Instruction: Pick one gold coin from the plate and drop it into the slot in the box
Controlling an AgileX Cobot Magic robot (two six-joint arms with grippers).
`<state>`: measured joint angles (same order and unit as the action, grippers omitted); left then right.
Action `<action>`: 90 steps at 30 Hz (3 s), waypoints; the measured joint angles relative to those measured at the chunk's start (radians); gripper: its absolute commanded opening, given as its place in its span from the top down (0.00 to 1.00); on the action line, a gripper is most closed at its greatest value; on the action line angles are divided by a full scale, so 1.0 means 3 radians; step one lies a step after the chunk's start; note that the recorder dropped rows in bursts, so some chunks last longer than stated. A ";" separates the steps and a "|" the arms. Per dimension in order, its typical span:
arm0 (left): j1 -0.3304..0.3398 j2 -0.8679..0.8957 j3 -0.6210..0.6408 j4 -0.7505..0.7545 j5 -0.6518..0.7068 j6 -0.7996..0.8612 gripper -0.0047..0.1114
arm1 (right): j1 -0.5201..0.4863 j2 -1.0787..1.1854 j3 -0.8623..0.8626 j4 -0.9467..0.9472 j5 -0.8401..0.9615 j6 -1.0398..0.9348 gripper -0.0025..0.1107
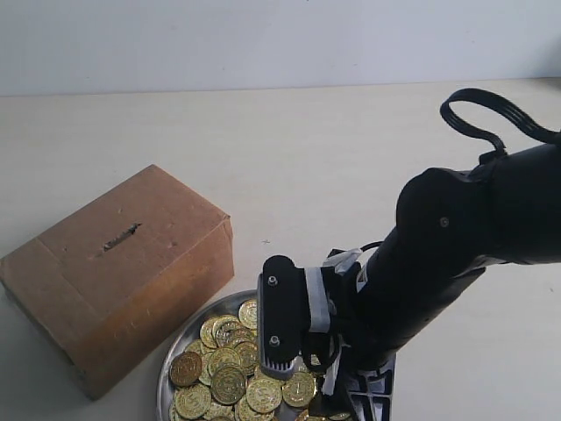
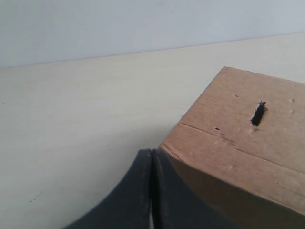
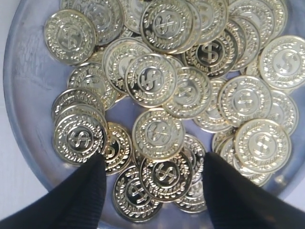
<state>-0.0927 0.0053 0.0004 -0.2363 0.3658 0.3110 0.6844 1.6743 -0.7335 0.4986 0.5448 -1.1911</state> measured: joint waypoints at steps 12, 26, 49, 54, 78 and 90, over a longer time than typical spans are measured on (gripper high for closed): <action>0.0000 0.0000 0.0000 0.0000 0.0000 0.0000 0.96 | 0.0000 0.0293 -0.0281 0.0000 0.0075 0.0060 0.48; 0.0000 0.0000 0.0000 0.0000 0.0000 0.0000 0.96 | 0.0000 0.0408 -0.0288 -0.0114 0.0110 0.0065 0.50; 0.0000 0.0000 0.0000 0.0000 0.0000 0.0000 0.96 | 0.0000 0.0464 -0.0392 -0.0119 0.0091 -0.0030 0.50; 0.0000 0.0000 0.0000 0.0000 0.0000 0.0000 0.96 | 0.0000 0.0491 -0.0392 -0.0106 0.0091 -0.0074 0.50; 0.0000 0.0000 0.0000 0.0000 0.0000 0.0000 0.96 | 0.0000 0.0520 -0.0392 -0.0031 0.0126 -0.0114 0.50; 0.0000 0.0000 0.0000 0.0000 0.0000 0.0000 0.96 | 0.0000 0.0520 -0.0392 0.0006 0.0121 -0.0114 0.50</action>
<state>-0.0927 0.0053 0.0004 -0.2363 0.3658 0.3110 0.6844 1.8303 -0.8511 0.5004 0.5810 -1.2254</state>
